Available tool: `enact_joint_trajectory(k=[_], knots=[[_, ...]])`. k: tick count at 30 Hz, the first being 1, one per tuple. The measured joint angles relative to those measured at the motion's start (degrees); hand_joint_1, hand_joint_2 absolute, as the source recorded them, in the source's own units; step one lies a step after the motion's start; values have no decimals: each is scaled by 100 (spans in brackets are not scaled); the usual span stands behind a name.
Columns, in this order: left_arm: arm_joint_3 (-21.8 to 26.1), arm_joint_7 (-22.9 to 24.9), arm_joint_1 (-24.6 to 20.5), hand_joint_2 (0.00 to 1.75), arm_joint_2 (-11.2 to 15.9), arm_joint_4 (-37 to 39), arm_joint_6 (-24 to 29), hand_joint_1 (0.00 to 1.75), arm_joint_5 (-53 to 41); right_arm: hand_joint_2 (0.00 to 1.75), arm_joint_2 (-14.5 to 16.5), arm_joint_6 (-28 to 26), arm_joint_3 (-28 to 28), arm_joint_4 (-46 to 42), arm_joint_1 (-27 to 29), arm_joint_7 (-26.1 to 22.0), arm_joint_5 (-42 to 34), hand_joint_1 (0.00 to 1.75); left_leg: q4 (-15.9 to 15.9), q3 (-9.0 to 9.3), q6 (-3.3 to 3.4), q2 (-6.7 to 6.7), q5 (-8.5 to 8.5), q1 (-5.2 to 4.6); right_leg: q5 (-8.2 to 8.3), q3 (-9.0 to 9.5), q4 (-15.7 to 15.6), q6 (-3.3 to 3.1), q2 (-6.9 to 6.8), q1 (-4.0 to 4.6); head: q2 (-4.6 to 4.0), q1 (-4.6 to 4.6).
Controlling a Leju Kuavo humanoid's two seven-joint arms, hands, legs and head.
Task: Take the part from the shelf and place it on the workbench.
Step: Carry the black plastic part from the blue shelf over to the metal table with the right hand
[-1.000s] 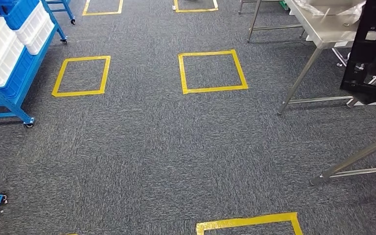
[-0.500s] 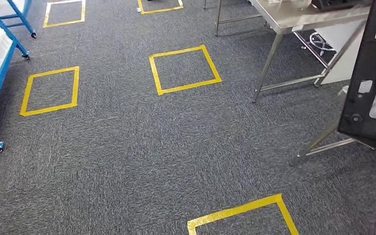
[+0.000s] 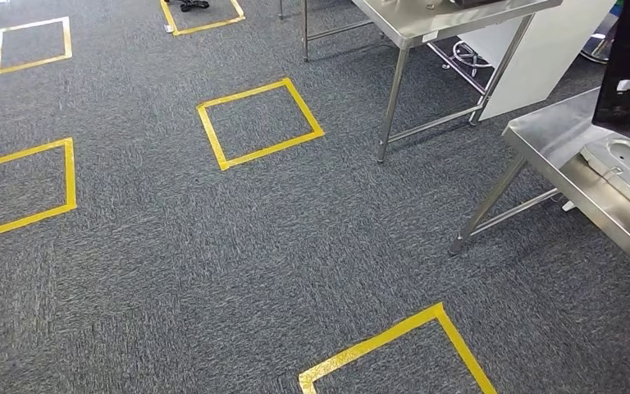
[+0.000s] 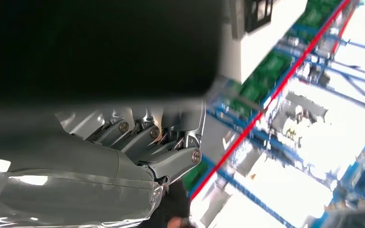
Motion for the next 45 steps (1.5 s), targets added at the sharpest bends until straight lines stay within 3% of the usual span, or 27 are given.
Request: enact_joint_trajectory(k=[1, 3, 5, 6, 7, 10, 12, 15, 17, 20, 22, 23, 24, 26, 27, 28, 30, 31, 33, 35, 36, 37, 38, 39, 41, 43, 45], knots=[[2, -13, 3, 175, -7, 1, -21, 0, 2, 175, -43, 1, 0, -4, -15, -4, -2, 175, -120, 41, 11, 64, 44, 8, -76, -55, 89, 16, -123, 15, 0, 9], [7, -25, 22, 175, -15, 2, -51, 0, 2, 175, -81, 2, 0, -9, -44, -12, -3, 175, -247, 80, 21, 189, 106, 12, -379, -295, 597, 41, -442, 40, 0, 30], [12, -31, 41, 175, -23, 2, -74, 0, 1, 175, -81, 5, 0, -7, -26, -11, -4, 175, -243, 78, 15, 323, 99, 20, -626, -593, 1248, 95, -577, 13, 0, 36], [14, -33, 45, 175, -27, 2, -80, 0, 1, 175, -81, 7, 0, -6, -9, -10, -4, 175, -223, 75, 3, 392, 82, 28, -620, -646, 1373, 129, -608, -11, 0, 35], [16, -36, 45, 175, -31, 2, -86, 0, 1, 175, -81, 8, 0, -7, 1, -10, -5, 175, -193, 72, -17, 461, 55, 41, -507, -579, 1264, 170, -642, -37, 0, 35], [22, -40, 39, 175, -23, 0, -97, 0, 1, 175, -82, 7, 0, -9, -1, -13, -18, 175, -53, 68, -108, 614, -57, 67, -59, -9, 227, 297, -928, -87, 0, 39], [26, -42, 34, 175, -8, -1, -102, 0, 1, 175, -76, 12, 4, -3, 5, -14, -29, 175, 25, 71, -165, 677, -130, 41, -36, 127, -29, 249, -1049, -62, 0, 35], [31, -48, 20, 175, 1, 0, -111, 0, 2, 175, -72, 16, 9, 3, 37, -13, -41, 175, 58, 94, -229, 805, -199, 25, -51, 102, 4, 78, -893, -35, 0, 12], [31, -51, 4, 175, -1, 0, -115, 0, 2, 175, -68, 16, 10, -11, 30, -18, -44, 175, 239, 32, -284, 672, -348, 57, -37, 85, 4, 2, -781, -44, 0, 9], [34, -68, -21, 175, -10, 0, -121, 0, 9, 175, -34, 16, 30, -24, 18, -24, -43, 175, 1268, -417, -308, 340, -881, 97, -23, 77, 3, -74, -619, -14, 0, 8], [36, -73, -41, 175, -7, 0, -122, 0, 11, 175, -16, 17, 37, -23, 30, -24, -43, 175, 1798, -681, -267, 292, -1000, 85, -17, 70, 4, -91, -485, 25, 0, 10], [36, -69, -46, 175, -7, 0, -122, 0, 7, 175, -11, 18, 37, -23, 33, -23, -43, 175, 1772, -686, -231, 277, -903, 73, -14, 68, 5, -96, -414, 42, 0, 10], [36, -60, -44, 175, -7, 0, -122, 0, 5, 175, -7, 19, 37, -23, 33, -23, -43, 175, 1504, -578, -184, 246, -708, 59, -10, 67, 5, -98, -345, 51, 0, 10], [36, -39, -25, 175, -8, 0, -128, 0, -1, 175, 6, 10, 40, -19, 36, -16, -39, 175, 702, -234, -82, 45, -302, 31, 2, 59, 5, -91, -214, 56, 0, 13], [36, -32, -9, 175, -8, 0, -134, 0, -2, 175, 18, -1, 43, -13, 43, -10, -38, 175, 398, -100, -50, -53, -192, 25, 15, 46, 6, -75, -152, 49, 0, 13], [37, -33, 4, 175, -8, 0, -141, 0, -1, 175, 28, -15, 46, -5, 52, -4, -37, 175, 224, -24, -30, -119, -152, 18, 32, 27, 2, -50, -91, 33, 0, 15], [38, -38, 14, 175, -10, 0, -155, 0, -1, 175, 19, -35, 50, 3, 69, -2, -37, 175, 121, 11, -13, -66, -139, 7, 84, -9, -33, 30, 27, 2, 0, 12], [38, -43, 10, 175, -15, 0, -159, 0, -2, 175, -4, -38, 50, 1, 79, -6, -37, 175, 61, 25, 0, -6, -98, 10, 88, -26, -39, 59, 9, -5, 0, 13], [38, -52, 9, 175, -28, 1, -169, 0, -5, 175, -55, -38, 50, -3, 80, -21, -38, 175, -84, 56, 44, 113, -4, 31, -73, -143, 169, 89, -236, 22, 0, 40], [39, -58, 19, 175, -36, 2, -183, 0, -14, 175, -75, -37, 51, -1, 83, -32, -42, 175, -137, 64, 68, 236, 30, 40, -426, -427, 810, 111, -523, 28, 0, 69], [40, -58, 25, 175, -37, 2, -189, 0, -19, 175, -74, -36, 52, 3, 95, -35, -43, 175, -134, 62, 67, 301, 26, 40, -559, -576, 1150, 136, -575, 15, 0, 71], [40, -58, 28, 175, -37, 2, -192, 0, -25, 175, -74, -36, 52, 8, 112, -33, -45, 175, -124, 62, 58, 367, 17, 41, -608, -668, 1367, 164, -605, -4, 0, 72], [40, -58, 28, 175, -38, 2, -193, 0, -32, 175, -74, -36, 52, 12, 123, -33, -45, 175, -106, 61, 46, 431, -1, 45, -550, -659, 1375, 194, -632, -26, 0, 72], [40, -58, 27, 175, -38, 2, -193, 0, -40, 175, -74, -35, 52, 12, 123, -33, -45, 175, -77, 61, 29, 495, -27, 51, -400, -535, 1163, 226, -677, -45, 0, 72], [40, -71, 25, 175, -26, 1, -193, 0, -55, 175, -74, -29, 52, 10, 97, -33, -44, 175, 17, 57, -30, 607, -109, 39, -94, -126, 428, 275, -920, -51, 0, 76], [40, -105, 21, 175, -15, -2, -199, 0, -57, 175, -78, -10, 56, 10, 64, -19, -39, 175, 102, 58, -93, 701, -191, 0, -10, 82, 25, 219, -1077, -22, 0, 69], [40, -136, 10, 175, -15, -1, -204, 0, -52, 175, -89, 7, 62, 9, 48, -1, -33, 175, 124, 71, -136, 804, -234, -19, -27, 58, 24, 119, -987, -5, 0, 56]])
